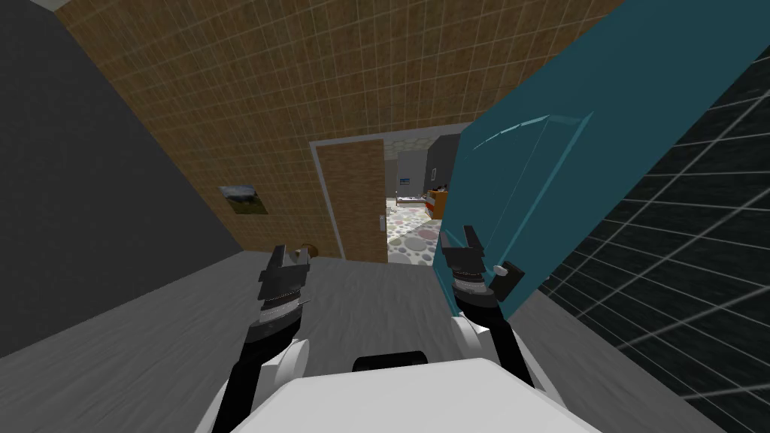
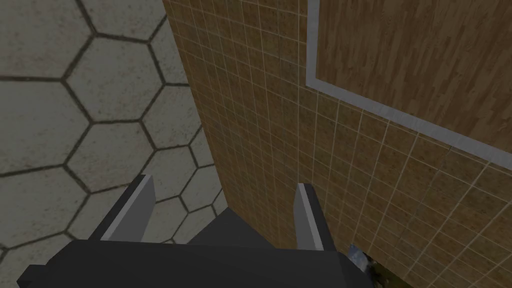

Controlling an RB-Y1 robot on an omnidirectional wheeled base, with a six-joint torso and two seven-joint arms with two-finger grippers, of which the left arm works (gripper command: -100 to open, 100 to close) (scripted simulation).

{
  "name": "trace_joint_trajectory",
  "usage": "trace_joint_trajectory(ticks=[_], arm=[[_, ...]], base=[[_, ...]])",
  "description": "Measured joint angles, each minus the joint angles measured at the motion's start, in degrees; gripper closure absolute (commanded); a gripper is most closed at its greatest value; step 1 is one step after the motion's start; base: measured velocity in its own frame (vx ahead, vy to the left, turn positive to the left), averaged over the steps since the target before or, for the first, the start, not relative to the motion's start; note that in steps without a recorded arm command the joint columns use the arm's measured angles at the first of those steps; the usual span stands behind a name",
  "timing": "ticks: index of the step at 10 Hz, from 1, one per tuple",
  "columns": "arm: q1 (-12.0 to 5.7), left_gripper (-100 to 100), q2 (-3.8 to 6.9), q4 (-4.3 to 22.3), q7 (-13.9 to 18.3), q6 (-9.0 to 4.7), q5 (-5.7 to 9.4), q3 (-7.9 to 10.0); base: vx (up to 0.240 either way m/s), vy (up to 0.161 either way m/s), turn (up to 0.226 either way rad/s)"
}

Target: Pull the door open

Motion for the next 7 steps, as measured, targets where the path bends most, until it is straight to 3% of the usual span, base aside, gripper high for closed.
trace_joint_trajectory(ticks=[7], arm=[[-4.93,-100,2.66,8.7,-0.3,1.63,0.11,-0.31]], base=[[0.156,-0.024,-0.036]])
